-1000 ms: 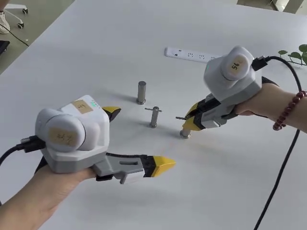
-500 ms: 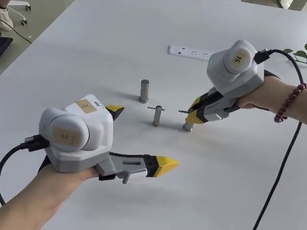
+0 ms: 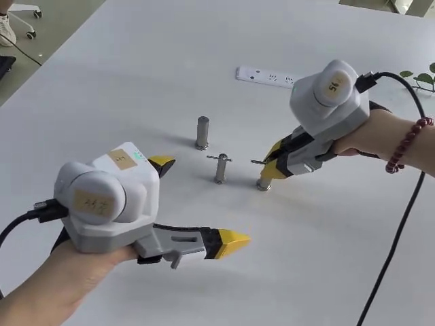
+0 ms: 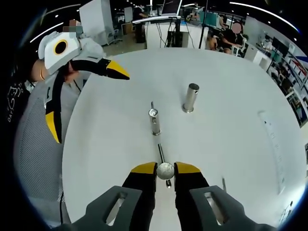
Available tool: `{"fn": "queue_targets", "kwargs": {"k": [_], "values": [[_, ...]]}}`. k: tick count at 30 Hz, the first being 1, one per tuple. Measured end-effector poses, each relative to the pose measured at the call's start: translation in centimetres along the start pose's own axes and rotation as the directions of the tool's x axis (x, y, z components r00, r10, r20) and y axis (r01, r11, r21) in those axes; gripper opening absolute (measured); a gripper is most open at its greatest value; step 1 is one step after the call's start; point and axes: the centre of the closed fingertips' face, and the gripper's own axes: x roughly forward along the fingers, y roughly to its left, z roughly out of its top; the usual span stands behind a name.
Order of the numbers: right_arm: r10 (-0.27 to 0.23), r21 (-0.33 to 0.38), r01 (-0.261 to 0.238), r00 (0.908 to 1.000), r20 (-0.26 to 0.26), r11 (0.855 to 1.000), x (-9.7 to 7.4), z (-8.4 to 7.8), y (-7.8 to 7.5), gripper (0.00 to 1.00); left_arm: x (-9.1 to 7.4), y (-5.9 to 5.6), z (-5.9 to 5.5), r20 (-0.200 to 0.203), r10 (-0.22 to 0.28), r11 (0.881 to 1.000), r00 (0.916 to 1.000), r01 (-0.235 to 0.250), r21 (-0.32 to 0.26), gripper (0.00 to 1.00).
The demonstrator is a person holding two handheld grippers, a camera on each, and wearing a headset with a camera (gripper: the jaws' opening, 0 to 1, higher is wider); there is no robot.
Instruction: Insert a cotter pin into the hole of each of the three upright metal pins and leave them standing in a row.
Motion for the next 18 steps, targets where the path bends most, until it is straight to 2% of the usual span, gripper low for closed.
{"fn": "queue_targets", "kwargs": {"k": [12,16,18], "values": [[-0.003,-0.010,0.003,0.9999,-0.010,1.000,0.4,-0.3,-0.3,0.12,0.0,0.2,-0.1,-0.004,0.001,1.000,1.0000,-0.001,-0.009,0.98],[0.010,0.062,-0.012,0.9992,0.038,0.998,0.0,0.4,-0.2,0.18,0.0,0.3,0.0,0.000,0.006,1.000,1.0000,-0.006,-0.009,0.99],[0.003,0.070,-0.006,0.9987,0.051,0.998,-0.4,0.8,-0.3,0.21,0.0,0.4,0.1,0.004,0.009,1.000,1.0000,-0.009,-0.008,0.99]]}}
